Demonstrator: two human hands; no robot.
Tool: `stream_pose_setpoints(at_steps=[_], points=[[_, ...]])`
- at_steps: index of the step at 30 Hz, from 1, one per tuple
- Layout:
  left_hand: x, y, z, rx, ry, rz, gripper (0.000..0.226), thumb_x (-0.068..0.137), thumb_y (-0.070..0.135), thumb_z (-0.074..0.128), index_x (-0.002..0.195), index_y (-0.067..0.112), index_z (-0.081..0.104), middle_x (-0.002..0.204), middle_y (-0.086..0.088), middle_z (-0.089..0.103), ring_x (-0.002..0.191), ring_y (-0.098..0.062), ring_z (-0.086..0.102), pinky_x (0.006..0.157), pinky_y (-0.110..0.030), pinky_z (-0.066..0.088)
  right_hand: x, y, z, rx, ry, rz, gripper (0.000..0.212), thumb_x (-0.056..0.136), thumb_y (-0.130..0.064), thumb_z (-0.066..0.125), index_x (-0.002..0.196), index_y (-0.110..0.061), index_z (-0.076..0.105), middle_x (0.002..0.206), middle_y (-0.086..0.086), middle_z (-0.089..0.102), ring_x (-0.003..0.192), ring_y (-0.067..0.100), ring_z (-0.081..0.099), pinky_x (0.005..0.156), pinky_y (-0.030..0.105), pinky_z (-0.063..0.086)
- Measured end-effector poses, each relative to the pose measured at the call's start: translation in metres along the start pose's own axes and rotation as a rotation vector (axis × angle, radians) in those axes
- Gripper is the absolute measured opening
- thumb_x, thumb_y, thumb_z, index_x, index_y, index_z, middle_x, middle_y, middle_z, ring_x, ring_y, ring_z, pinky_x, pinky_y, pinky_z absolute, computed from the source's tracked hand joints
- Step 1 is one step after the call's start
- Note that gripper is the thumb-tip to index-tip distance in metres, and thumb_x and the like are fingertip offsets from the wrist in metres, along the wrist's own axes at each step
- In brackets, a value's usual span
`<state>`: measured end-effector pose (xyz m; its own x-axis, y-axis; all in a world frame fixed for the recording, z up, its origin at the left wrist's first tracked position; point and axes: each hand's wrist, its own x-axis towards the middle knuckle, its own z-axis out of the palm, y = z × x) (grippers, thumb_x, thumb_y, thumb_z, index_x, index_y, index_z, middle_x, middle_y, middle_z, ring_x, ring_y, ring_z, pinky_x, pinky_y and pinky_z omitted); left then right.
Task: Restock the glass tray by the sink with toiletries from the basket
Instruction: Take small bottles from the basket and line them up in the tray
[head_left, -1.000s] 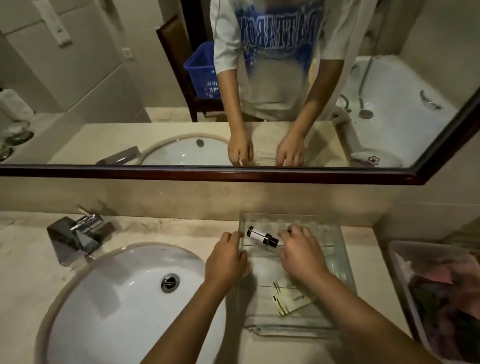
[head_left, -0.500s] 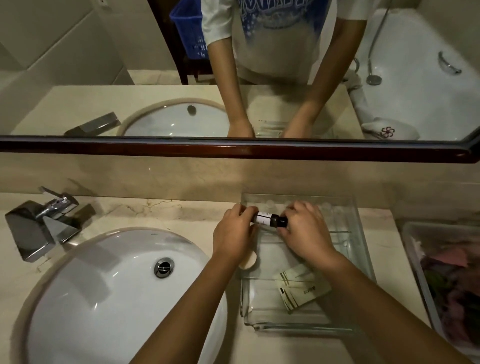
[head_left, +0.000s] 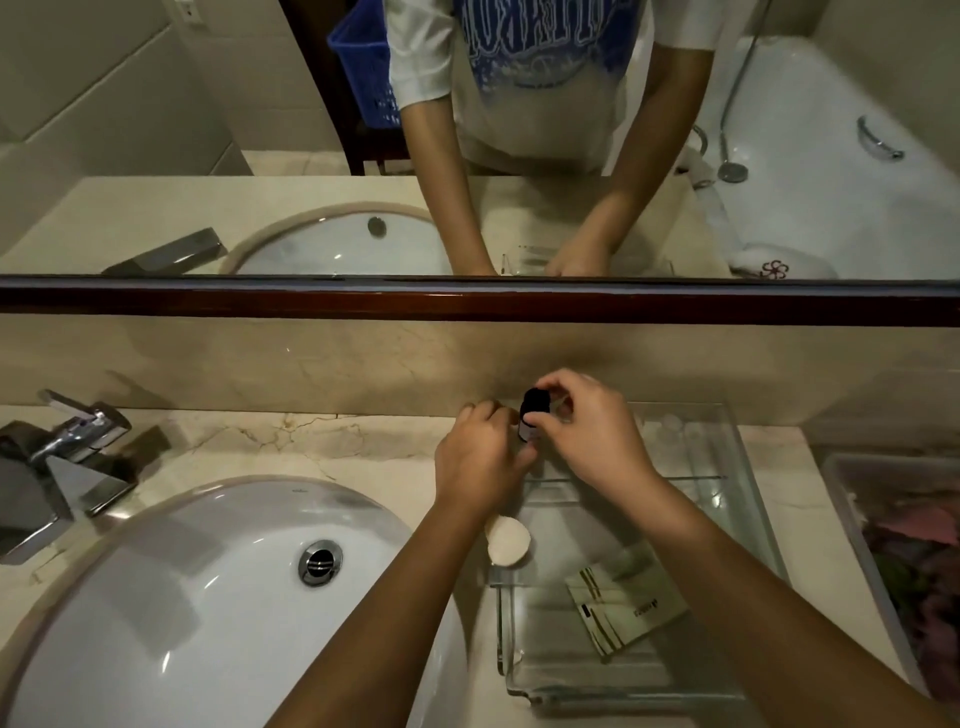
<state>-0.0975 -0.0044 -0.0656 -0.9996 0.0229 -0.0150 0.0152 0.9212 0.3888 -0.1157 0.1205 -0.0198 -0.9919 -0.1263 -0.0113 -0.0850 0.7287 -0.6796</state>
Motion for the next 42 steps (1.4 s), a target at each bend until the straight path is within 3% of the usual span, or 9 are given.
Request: stream_pose_setpoints(at_steps=[10, 17, 31, 42], points=[[-0.009, -0.019, 0.018, -0.058, 0.110, 0.090, 0.040, 0.089, 0.041, 0.055, 0.121, 0.018, 0.057, 0.114, 0.000, 0.055, 0.107, -0.017, 0.049, 0.065, -0.027, 0.036, -0.007, 0.021, 0.019, 0.027, 0.025, 0.018, 0.035, 0.080, -0.025, 0.071, 0.111, -0.013, 0.063, 0.109, 0.003, 0.068, 0.101, 0.017, 0.062, 0.087, 0.028, 0.048], [0.004, -0.021, 0.014, -0.071, 0.124, 0.071, 0.035, 0.089, 0.041, 0.055, 0.119, 0.024, 0.059, 0.111, 0.003, 0.057, 0.108, -0.015, 0.048, 0.066, -0.025, 0.036, 0.001, 0.024, 0.027, -0.073, 0.036, 0.002, 0.033, 0.081, -0.028, 0.070, 0.109, -0.012, 0.064, 0.106, 0.003, 0.070, 0.100, 0.019, 0.062, 0.079, 0.029, 0.046], [0.014, -0.032, 0.009, -0.007, 0.082, 0.133, 0.032, 0.090, 0.039, 0.053, 0.109, 0.015, 0.063, 0.109, -0.004, 0.057, 0.107, -0.021, 0.049, 0.071, -0.035, 0.045, 0.005, 0.020, 0.036, -0.090, 0.048, -0.027, 0.034, 0.080, -0.034, 0.070, 0.106, -0.015, 0.059, 0.099, 0.003, 0.070, 0.093, 0.024, 0.065, 0.079, 0.043, 0.052], [0.010, -0.024, 0.007, 0.033, 0.049, 0.092, 0.033, 0.092, 0.038, 0.051, 0.114, 0.016, 0.061, 0.114, -0.003, 0.055, 0.113, -0.021, 0.045, 0.076, -0.036, 0.046, -0.003, 0.018, 0.028, -0.146, 0.030, -0.009, 0.040, 0.082, -0.037, 0.068, 0.115, -0.016, 0.059, 0.105, 0.003, 0.070, 0.097, 0.022, 0.064, 0.082, 0.039, 0.053]])
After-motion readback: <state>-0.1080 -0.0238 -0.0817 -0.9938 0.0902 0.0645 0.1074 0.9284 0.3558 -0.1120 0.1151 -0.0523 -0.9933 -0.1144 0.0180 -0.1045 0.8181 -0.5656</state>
